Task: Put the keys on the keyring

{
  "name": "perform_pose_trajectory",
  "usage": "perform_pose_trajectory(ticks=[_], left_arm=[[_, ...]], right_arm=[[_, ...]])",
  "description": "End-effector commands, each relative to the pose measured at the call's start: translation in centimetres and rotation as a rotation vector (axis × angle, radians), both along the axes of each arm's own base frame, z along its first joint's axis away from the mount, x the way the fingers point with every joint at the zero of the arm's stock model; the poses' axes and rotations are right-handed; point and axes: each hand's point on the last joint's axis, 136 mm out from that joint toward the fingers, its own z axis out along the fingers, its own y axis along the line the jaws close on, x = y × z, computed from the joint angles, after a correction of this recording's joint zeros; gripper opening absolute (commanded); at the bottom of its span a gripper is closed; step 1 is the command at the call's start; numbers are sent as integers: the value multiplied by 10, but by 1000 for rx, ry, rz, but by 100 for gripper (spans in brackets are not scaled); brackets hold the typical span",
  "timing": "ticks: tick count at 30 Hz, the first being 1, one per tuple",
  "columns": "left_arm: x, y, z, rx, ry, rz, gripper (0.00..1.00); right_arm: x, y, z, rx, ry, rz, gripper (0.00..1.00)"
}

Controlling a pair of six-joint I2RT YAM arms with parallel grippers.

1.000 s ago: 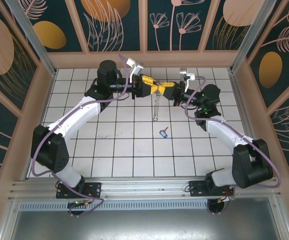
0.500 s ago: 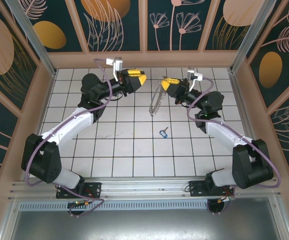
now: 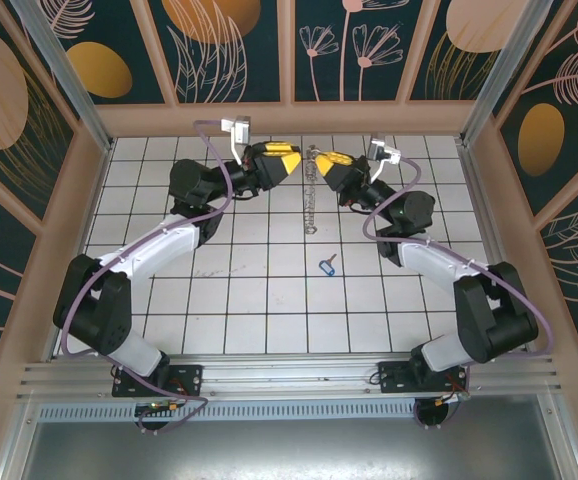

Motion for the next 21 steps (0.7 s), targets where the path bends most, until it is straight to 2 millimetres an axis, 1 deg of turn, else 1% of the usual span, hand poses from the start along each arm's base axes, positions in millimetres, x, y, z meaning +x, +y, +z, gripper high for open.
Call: perform_pose_trajectory(ticks=[1,9,21], left_arm=[[-9,-1,7,-27,-40,-26,38],[-3,-3,0,-28,-20,-3,37],[2,-13,-6,-23,-7,-26,35]], right_arm=[[-13,-7,34,100,-115,-10,0],[-13,-6,34,131,-109,4,0],[-14,-2,33,127,-103,22,0]])
